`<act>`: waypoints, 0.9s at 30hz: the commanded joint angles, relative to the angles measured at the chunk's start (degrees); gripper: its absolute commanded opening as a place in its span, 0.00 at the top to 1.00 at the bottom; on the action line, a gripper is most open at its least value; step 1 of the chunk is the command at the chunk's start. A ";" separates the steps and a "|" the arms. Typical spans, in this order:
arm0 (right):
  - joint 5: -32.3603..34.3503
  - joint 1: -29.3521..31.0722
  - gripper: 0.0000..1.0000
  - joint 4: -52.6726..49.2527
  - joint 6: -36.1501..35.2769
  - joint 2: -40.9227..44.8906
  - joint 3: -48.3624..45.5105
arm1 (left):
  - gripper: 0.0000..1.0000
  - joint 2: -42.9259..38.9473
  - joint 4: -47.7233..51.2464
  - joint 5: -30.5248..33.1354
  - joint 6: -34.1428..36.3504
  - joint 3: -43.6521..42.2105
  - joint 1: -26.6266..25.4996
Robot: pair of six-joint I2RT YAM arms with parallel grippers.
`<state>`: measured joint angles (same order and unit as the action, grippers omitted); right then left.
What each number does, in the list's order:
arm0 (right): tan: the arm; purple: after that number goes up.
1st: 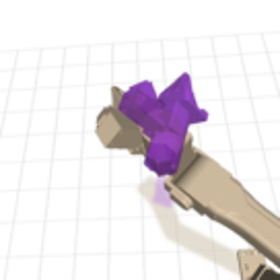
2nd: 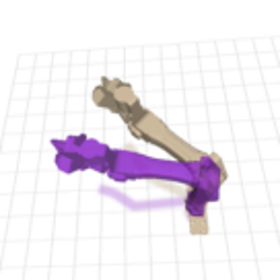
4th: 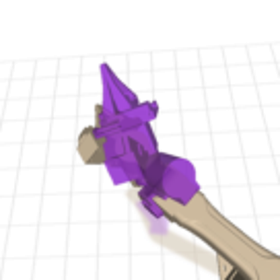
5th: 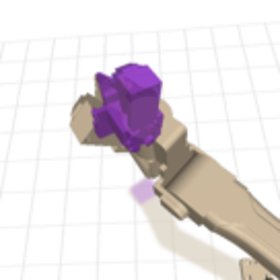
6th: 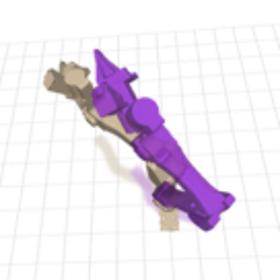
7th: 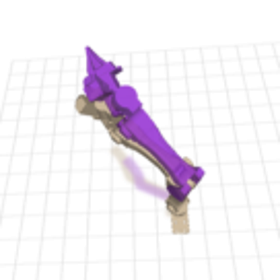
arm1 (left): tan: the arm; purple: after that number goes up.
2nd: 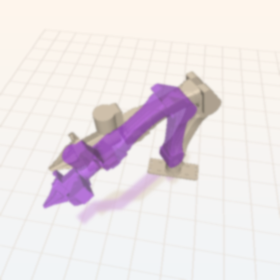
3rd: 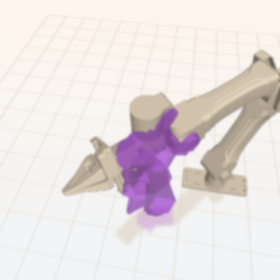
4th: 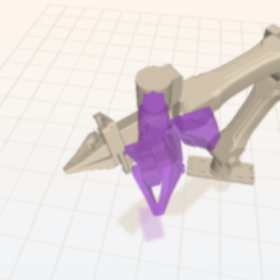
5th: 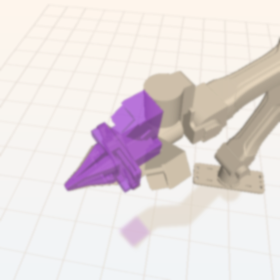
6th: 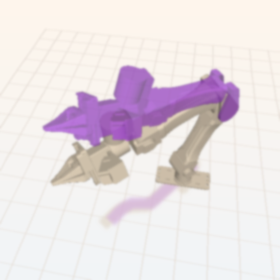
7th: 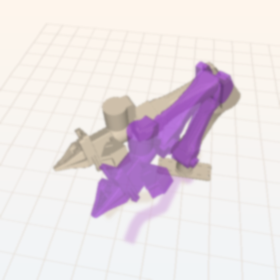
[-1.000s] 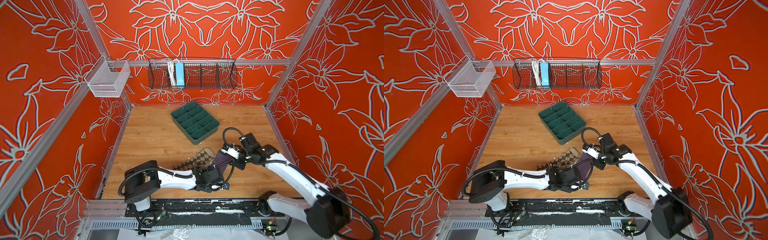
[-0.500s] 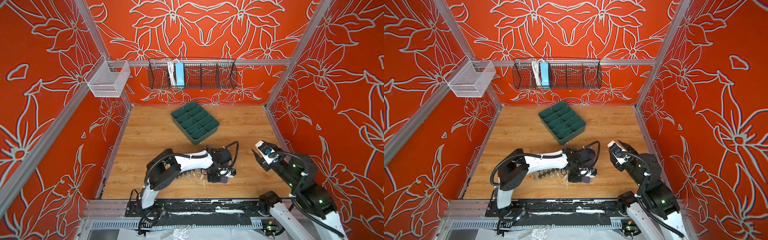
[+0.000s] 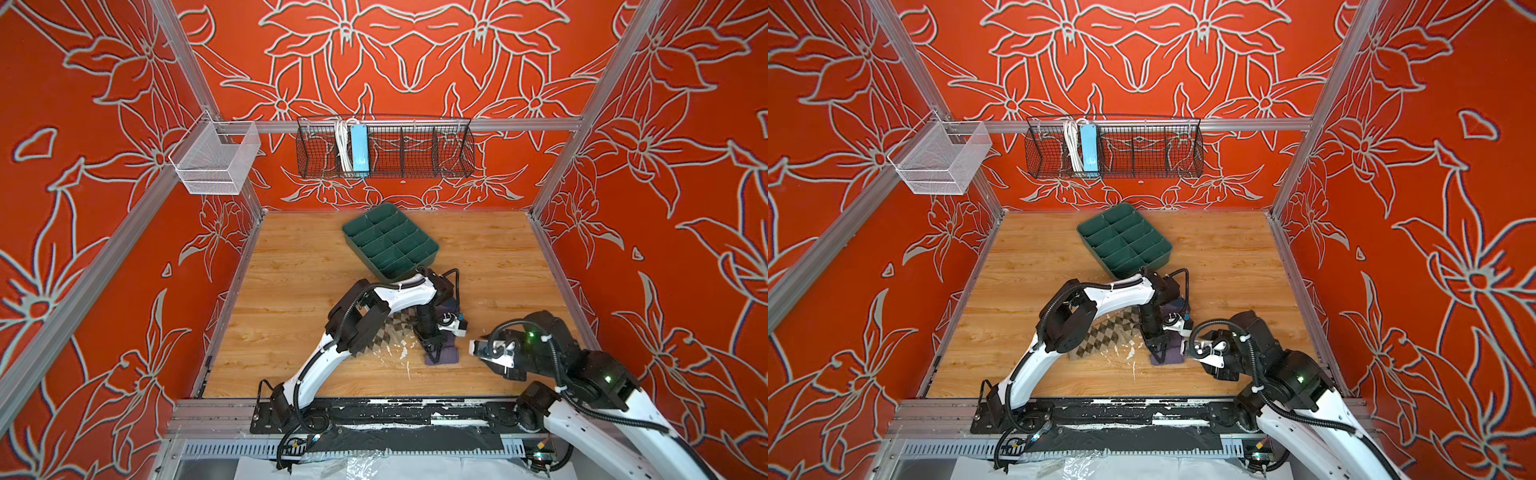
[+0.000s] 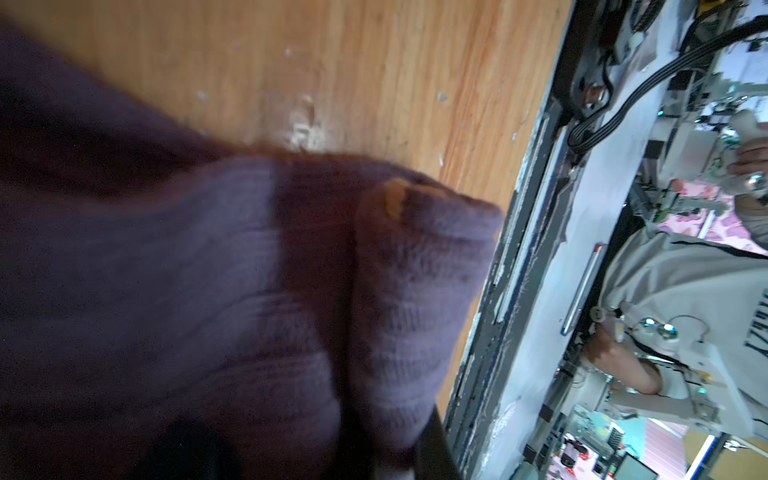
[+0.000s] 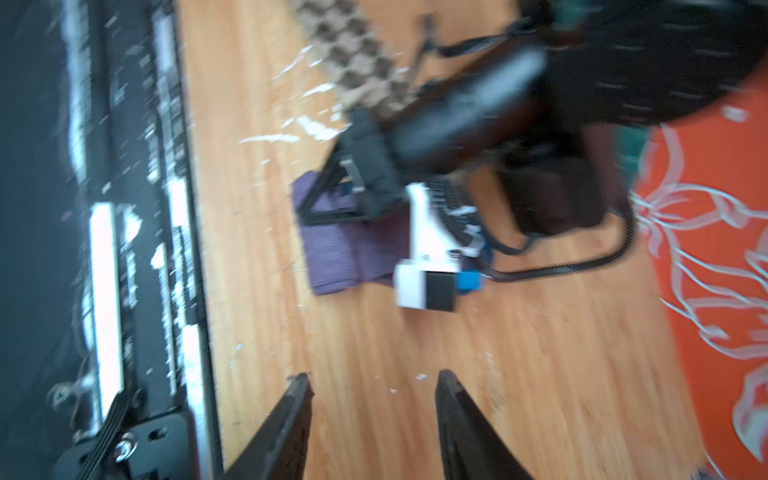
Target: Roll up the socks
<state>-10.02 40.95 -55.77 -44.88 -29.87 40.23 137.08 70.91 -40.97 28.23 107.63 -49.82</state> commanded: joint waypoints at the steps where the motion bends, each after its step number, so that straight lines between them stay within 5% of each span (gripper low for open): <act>1: 11.84 8.99 0.47 5.25 3.36 -5.32 -3.07 | 0.95 5.29 2.02 1.73 0.04 0.19 0.10; 10: 28.02 25.05 0.48 26.51 3.29 -21.78 -9.45 | 0.94 6.55 2.91 0.89 -0.02 2.33 0.78; 24: 30.41 27.46 0.55 33.62 7.79 -35.36 -14.24 | 0.93 5.77 2.60 0.79 0.13 1.52 0.96; 27: 30.68 27.49 0.63 34.46 7.79 -36.56 -14.13 | 0.91 5.33 2.40 0.72 0.01 1.59 0.96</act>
<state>19.68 68.01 -22.17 -38.46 -65.34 26.57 140.09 74.76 -44.42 28.01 110.59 -48.69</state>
